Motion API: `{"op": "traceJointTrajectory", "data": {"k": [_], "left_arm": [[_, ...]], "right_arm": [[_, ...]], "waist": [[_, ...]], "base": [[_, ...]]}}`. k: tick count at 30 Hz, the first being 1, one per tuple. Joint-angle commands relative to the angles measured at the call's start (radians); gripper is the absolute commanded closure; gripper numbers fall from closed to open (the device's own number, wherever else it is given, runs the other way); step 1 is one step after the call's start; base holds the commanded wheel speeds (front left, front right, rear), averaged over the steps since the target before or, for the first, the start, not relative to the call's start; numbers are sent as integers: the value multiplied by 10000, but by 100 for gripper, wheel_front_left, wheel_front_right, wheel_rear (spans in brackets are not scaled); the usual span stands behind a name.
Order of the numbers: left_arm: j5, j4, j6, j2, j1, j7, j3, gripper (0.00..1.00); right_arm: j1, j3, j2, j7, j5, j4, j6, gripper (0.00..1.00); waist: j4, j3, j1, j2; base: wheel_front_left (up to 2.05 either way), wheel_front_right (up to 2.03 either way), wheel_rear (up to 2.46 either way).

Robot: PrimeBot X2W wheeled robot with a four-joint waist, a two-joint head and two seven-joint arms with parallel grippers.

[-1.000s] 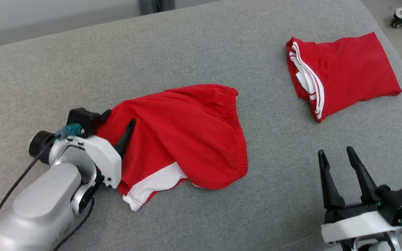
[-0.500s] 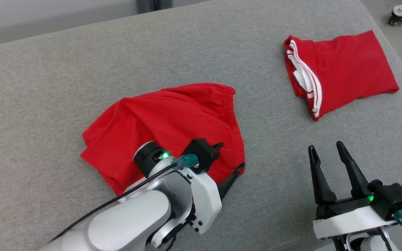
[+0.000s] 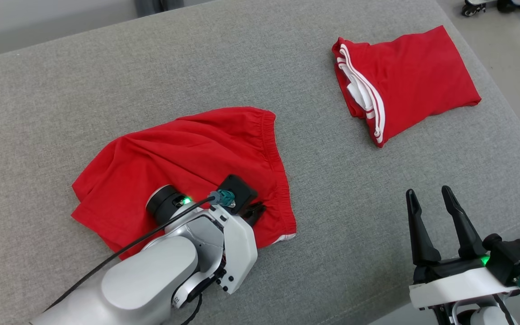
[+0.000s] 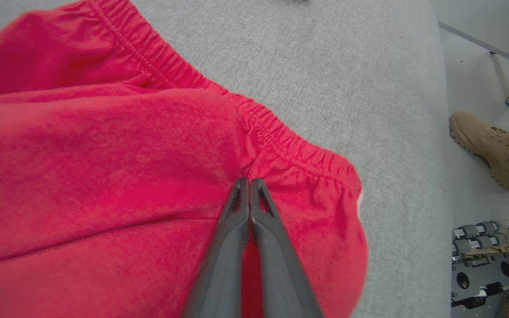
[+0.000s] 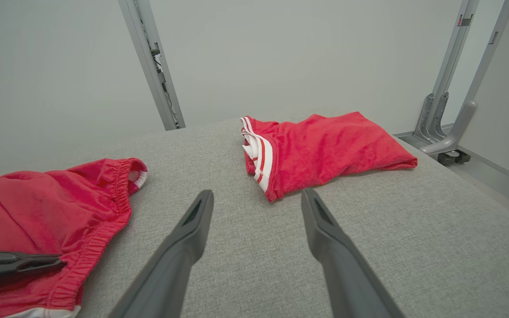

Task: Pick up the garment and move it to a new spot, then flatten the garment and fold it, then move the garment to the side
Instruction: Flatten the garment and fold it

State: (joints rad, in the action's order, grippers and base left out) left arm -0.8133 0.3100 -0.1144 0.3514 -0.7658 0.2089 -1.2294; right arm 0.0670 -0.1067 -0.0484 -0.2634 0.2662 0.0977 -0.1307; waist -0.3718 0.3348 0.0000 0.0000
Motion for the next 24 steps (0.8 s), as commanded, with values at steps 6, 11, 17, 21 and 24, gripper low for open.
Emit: {"op": "traceJointTrajectory", "data": {"k": [6,11,17,21,24], "left_arm": [[-187,92,180,-77,-230,-260,192,100],[-229,329,195,-311,-454,-979,595,100],[-489,1078,462,-648,-844,-1373,1026,100],[-87,2289,657,-612,-1288,-1612,868,100],[319,3184,864,-678,-1551,-2000,650,100]], "right_arm": [[104,10,-44,-18,51,4,-1,0],[217,-30,-44,-18,110,-30,-1,0],[269,-101,-44,-18,138,-12,-1,0],[355,-215,-44,-18,169,-8,-1,0],[364,-190,-45,-18,214,9,-1,0]], "waist": [[40,3,0,0],[-98,145,0,0],[-307,337,0,0],[-540,505,0,0],[-646,590,0,0]], "base": [[0,0,0],[0,0,0],[0,0,0],[0,0,0],[0,0,0]]}}
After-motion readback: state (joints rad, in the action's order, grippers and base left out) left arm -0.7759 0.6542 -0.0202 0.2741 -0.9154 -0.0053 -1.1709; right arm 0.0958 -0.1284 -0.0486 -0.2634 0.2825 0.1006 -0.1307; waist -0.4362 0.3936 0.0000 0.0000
